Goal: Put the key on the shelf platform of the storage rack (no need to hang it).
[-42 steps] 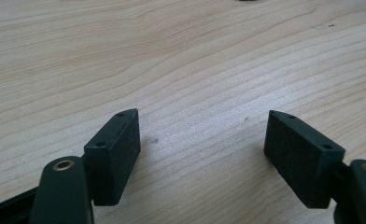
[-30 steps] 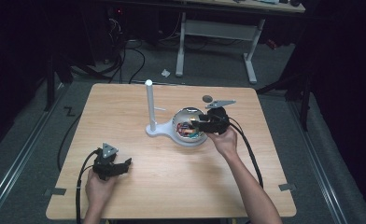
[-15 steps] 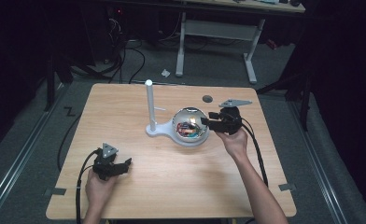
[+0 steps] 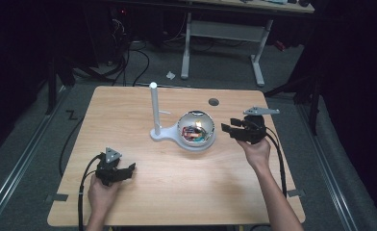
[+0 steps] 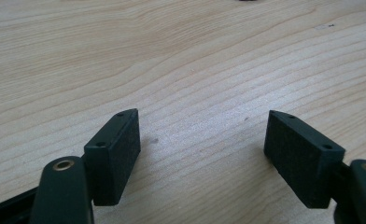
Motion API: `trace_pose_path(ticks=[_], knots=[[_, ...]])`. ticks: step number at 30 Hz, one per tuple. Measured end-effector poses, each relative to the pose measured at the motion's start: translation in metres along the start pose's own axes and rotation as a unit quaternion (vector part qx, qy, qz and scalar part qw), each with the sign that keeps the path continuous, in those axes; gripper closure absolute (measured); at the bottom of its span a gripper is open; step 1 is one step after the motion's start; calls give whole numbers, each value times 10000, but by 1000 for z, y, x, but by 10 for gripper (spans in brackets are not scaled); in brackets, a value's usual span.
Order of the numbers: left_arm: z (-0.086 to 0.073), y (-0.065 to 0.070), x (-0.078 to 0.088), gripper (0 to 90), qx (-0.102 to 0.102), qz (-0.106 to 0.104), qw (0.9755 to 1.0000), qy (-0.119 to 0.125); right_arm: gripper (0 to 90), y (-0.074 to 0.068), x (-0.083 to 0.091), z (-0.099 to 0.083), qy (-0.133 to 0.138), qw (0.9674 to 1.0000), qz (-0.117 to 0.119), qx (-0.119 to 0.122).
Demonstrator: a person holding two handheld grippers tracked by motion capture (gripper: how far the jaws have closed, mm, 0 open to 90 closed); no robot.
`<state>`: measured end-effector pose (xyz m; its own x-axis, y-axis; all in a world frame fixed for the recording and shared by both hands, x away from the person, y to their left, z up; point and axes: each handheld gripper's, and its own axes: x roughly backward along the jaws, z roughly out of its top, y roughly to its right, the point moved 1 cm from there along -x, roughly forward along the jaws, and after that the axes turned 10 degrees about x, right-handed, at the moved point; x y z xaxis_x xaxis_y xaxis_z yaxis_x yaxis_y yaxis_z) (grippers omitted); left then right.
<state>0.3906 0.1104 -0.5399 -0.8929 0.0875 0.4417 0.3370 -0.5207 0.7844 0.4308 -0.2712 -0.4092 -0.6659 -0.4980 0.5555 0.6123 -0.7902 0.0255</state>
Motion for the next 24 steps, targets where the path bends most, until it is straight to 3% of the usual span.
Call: trace_pose_path(ticks=[12,17,24], knots=[[0,0,0,272,2,-1,10000,-2,481,-1,22,-5,243,9997,-88,-54],[0,0,0,272,-4,-3,10000,-1,479,1,29,-13,124,9998,-122,-107],[0,0,0,272,0,0,10000,1,476,0,42,-20,245,9994,-184,-140]])
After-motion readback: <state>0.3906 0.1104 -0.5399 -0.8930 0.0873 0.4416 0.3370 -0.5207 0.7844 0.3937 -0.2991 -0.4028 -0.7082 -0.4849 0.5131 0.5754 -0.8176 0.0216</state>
